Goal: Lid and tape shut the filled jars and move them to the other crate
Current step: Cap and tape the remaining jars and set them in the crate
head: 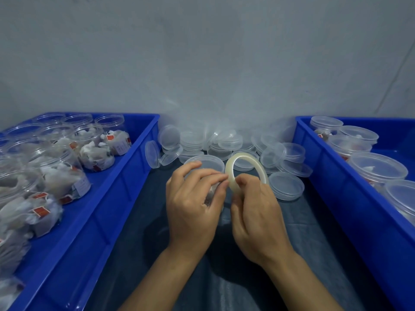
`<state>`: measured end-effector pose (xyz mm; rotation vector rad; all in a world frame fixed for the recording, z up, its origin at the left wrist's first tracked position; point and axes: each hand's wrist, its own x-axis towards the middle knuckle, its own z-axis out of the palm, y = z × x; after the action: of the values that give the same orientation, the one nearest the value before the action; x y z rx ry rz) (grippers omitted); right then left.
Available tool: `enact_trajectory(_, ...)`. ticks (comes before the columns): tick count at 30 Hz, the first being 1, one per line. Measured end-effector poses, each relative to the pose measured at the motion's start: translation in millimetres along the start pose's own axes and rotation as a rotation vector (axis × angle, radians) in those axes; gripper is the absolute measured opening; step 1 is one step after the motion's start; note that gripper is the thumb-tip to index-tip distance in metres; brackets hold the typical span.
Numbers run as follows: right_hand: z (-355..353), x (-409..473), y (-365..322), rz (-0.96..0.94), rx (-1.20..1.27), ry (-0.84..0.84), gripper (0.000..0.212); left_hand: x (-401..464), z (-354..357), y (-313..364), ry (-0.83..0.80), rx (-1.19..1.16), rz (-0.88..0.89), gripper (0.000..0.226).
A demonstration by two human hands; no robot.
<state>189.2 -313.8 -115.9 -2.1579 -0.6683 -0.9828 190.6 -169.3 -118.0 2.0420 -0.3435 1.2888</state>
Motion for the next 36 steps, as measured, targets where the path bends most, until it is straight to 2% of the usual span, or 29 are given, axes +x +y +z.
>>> enact_trajectory(16, -2.2, -0.1, 2.4, -0.020, 0.000, -0.053, 0.016, 3.9, -1.6, -6.0, -0.053, 0.050, 0.063, 0.012)
enact_trajectory(23, -4.6, 1.2, 3.7, 0.000, -0.030, -0.007, 0.020, 4.3, -2.8, -5.8, -0.070, 0.031, 0.060, 0.008)
enact_trajectory(27, -4.1, 1.3, 3.2, 0.001, -0.014, -0.015, 0.021, 5.6, -4.7, -3.8, -0.083, 0.029, 0.093, 0.017)
enact_trajectory(36, -4.8, 0.9, 2.9, 0.011, -0.020, -0.018, 0.021, 6.2, -6.2, -2.8, -0.056, 0.025, 0.081, 0.006)
